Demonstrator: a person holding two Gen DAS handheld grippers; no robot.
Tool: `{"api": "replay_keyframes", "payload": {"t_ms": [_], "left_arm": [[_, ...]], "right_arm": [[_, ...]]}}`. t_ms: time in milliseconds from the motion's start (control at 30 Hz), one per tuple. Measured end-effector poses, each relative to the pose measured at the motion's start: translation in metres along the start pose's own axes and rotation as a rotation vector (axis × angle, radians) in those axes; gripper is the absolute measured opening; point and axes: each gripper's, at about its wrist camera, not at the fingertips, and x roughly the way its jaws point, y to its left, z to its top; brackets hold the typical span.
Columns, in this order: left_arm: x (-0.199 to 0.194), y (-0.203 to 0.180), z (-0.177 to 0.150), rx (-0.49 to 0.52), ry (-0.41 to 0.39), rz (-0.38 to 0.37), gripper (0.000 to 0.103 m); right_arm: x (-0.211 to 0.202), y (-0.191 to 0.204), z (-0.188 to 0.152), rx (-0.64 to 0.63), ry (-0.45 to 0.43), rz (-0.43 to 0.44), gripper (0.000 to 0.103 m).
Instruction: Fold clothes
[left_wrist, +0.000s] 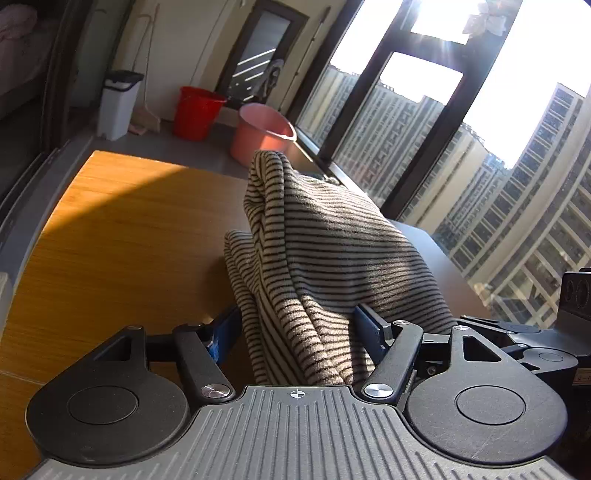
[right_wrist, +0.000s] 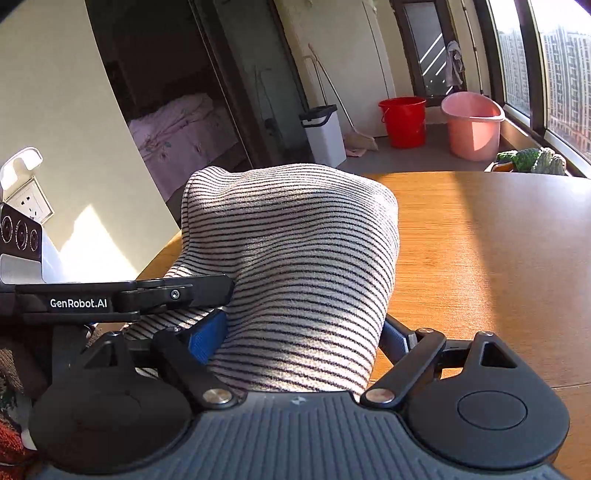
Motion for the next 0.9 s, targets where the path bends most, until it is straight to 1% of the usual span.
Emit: {"api": "replay_keyframes", "payload": {"t_ms": [67, 200, 300, 400, 467, 500, 533, 567, 667, 733, 800, 833, 867, 900], "left_arm": [[-0.003, 0.021, 0.007, -0.056, -0.019, 0.028, 0.073], [0.000, 0.052, 0.022, -0.160, -0.055, 0.065, 0.075], [0.005, 0.060, 0.031, -0.153, -0.079, 0.090, 0.079], [0.010, 0.067, 0.039, -0.147, -0.099, 0.112, 0.082], [0.010, 0.068, 0.044, -0.155, -0.096, 0.107, 0.082], [0.008, 0.068, 0.046, -0.157, -0.102, 0.109, 0.079], [0.002, 0.064, 0.050, -0.154, -0.129, 0.125, 0.069], [-0.005, 0.058, 0.053, -0.139, -0.157, 0.132, 0.065], [-0.027, 0.029, 0.069, -0.011, -0.256, 0.092, 0.065], [-0.038, 0.011, 0.079, 0.063, -0.307, 0.056, 0.069], [-0.028, 0.005, 0.089, 0.068, -0.269, -0.017, 0.071], [-0.017, 0.005, 0.095, 0.061, -0.248, -0.015, 0.073], [-0.004, 0.007, 0.100, 0.053, -0.224, -0.002, 0.072], [0.013, 0.013, 0.104, 0.044, -0.191, 0.035, 0.072]], "right_arm": [[0.021, 0.010, 0.013, -0.049, 0.011, 0.043, 0.087], [0.056, 0.018, 0.040, -0.104, 0.010, 0.083, 0.087], [0.081, 0.016, 0.057, -0.126, 0.009, 0.107, 0.087], [0.091, 0.010, 0.064, -0.136, 0.010, 0.123, 0.087], [0.094, 0.005, 0.066, -0.141, 0.004, 0.121, 0.091], [0.095, 0.003, 0.066, -0.142, -0.003, 0.115, 0.096], [0.096, 0.001, 0.066, -0.130, -0.003, 0.121, 0.098], [0.096, -0.002, 0.067, -0.115, -0.003, 0.130, 0.098], [0.094, -0.003, 0.067, -0.117, -0.010, 0.137, 0.098], [0.092, -0.003, 0.066, -0.121, -0.015, 0.142, 0.098], [0.092, -0.005, 0.067, -0.119, -0.013, 0.153, 0.098], [0.093, -0.007, 0.068, -0.112, -0.008, 0.161, 0.098], [0.093, -0.010, 0.068, -0.099, -0.008, 0.169, 0.098], [0.093, -0.013, 0.068, -0.085, -0.009, 0.177, 0.098]]}}
